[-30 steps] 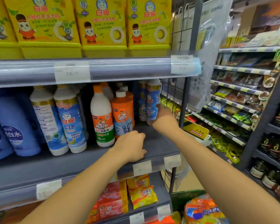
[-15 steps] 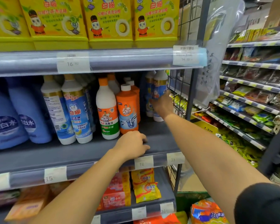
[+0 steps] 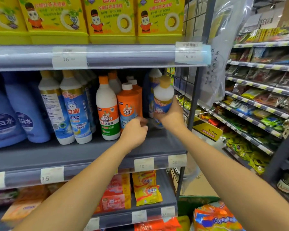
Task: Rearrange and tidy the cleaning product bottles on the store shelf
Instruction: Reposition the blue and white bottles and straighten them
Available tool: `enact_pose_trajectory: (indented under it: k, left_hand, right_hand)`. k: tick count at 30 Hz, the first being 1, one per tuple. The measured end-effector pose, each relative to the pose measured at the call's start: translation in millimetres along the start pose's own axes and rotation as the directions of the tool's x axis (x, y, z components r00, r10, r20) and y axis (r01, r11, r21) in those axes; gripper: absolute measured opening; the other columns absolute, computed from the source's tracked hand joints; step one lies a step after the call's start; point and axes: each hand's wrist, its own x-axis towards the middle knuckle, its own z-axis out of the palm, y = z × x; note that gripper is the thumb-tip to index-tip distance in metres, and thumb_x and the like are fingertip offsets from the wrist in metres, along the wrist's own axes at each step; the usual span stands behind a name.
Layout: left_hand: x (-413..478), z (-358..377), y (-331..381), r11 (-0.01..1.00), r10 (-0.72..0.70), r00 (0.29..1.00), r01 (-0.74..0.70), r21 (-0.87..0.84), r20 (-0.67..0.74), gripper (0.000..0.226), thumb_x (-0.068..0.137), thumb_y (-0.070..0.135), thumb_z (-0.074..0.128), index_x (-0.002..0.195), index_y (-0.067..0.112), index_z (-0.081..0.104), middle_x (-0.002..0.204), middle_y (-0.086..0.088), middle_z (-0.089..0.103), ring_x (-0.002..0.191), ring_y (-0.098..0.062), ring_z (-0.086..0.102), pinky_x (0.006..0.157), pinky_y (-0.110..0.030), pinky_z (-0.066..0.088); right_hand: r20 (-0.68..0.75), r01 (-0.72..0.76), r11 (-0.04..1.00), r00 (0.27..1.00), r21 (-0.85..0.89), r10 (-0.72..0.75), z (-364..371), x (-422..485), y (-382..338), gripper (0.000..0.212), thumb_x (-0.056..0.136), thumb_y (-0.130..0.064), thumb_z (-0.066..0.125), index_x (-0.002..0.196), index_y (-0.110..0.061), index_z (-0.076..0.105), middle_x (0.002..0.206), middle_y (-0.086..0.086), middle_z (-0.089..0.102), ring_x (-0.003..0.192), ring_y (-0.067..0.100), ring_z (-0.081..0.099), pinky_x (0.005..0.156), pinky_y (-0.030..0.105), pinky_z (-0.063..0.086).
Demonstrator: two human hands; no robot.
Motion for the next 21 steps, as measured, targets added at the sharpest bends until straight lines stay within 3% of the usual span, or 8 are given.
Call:
enact_pose_trajectory:
  k: [2,4,7,9,11,13,18,21]
  left_hand:
    - [10.0,9.3,4.9,0.99,-0.034,0.998,0.027,-0.14,-0.044,0.03,0.093,0.009,0.051,0.123,0.011,0.059,0.119,-0.012,0.065,0.108,-0.029,0.06,0.093,-0.043,0.052]
    - [19.9,18.2,11.5,0.964,-0.059,0.996,0.039,-0.262,-0.067,0.03,0.094,0.003,0.046,0.119,0.013,0.059,0.119,-0.009,0.062,0.109,-0.026,0.057,0.091,-0.037,0.05]
    - [37.5,29.0,26.1,0.932,-0.111,0.989,0.069,-0.357,-0.097,0.031,0.094,0.001,0.044,0.085,0.028,0.057,0.102,-0.009,0.062,0.095,-0.022,0.053,0.079,-0.03,0.044]
    - [50.1,34.6,34.5,0.945,-0.114,0.982,0.061,-0.321,-0.15,0.029,0.095,0.009,0.052,0.076,0.03,0.051,0.097,-0.013,0.065,0.093,-0.02,0.052,0.074,-0.027,0.041]
    - [59.4,40.1,38.3,0.958,-0.117,0.979,0.068,-0.279,-0.166,0.014,0.093,0.017,0.059,0.107,0.018,0.062,0.125,-0.015,0.062,0.11,-0.026,0.057,0.083,-0.026,0.04]
    - [69.6,45.3,41.8,0.975,-0.097,0.977,0.055,-0.214,-0.191,0.05,0.091,0.02,0.062,0.137,0.009,0.048,0.139,-0.012,0.055,0.126,-0.029,0.053,0.09,-0.025,0.039]
    - [90.6,55.9,56.8,0.994,-0.068,0.97,0.046,-0.097,-0.235,0.06,0.091,0.022,0.061,0.144,0.008,0.036,0.143,-0.014,0.05,0.129,-0.031,0.049,0.089,-0.025,0.035]
    - [103.9,65.7,64.5,0.993,-0.113,0.963,0.104,-0.048,-0.244,0.058,0.094,0.023,0.057,0.143,0.002,0.033,0.144,-0.017,0.046,0.131,-0.032,0.046,0.099,-0.032,0.035]
  right_hand:
    - [0.002,0.042,0.999,0.999,0.017,-0.043,-11.5,-17.8,-4.0,0.066,0.061,-0.008,0.086,0.109,-0.027,0.044,0.092,-0.026,0.053,0.081,-0.01,0.055,0.061,-0.001,0.042]
    - [-0.007,0.033,0.999,0.999,0.026,-0.032,-25.0,-32.4,-11.4,0.067,0.061,-0.014,0.088,0.112,-0.026,0.047,0.092,-0.028,0.054,0.081,-0.014,0.055,0.061,-0.003,0.041]
    - [0.008,0.007,0.999,1.0,0.037,-0.008,-43.7,-48.1,-20.1,0.067,0.061,-0.021,0.089,0.116,-0.025,0.051,0.096,-0.025,0.059,0.085,-0.012,0.058,0.064,0.002,0.046]
    - [0.014,-0.007,0.999,1.0,0.051,0.006,-53.1,-58.1,-25.0,0.066,0.061,-0.022,0.089,0.116,-0.023,0.052,0.099,-0.019,0.062,0.089,-0.005,0.062,0.07,0.009,0.049]
    - [0.023,-0.017,0.997,1.0,0.081,0.015,-59.5,-66.6,-29.1,0.063,0.061,-0.024,0.089,0.113,-0.024,0.054,0.099,-0.021,0.064,0.089,-0.006,0.064,0.07,0.011,0.052]
    - [0.033,-0.022,0.993,0.999,0.114,0.018,-64.4,-72.5,-32.3,0.062,0.059,-0.028,0.089,0.112,-0.024,0.057,0.099,-0.019,0.067,0.087,-0.005,0.066,0.068,0.012,0.054]
    - [-0.004,-0.03,0.982,1.0,0.185,0.031,-77.3,-77.6,-36.9,0.057,0.05,-0.044,0.084,0.1,-0.029,0.062,0.09,-0.016,0.072,0.08,-0.002,0.069,0.066,0.02,0.057]
    - [0.0,-0.031,0.974,0.999,0.226,0.032,-86.4,-77.1,-37.9,0.051,0.048,-0.047,0.082,0.094,-0.035,0.062,0.088,-0.021,0.072,0.078,0.0,0.07,0.062,0.019,0.056]
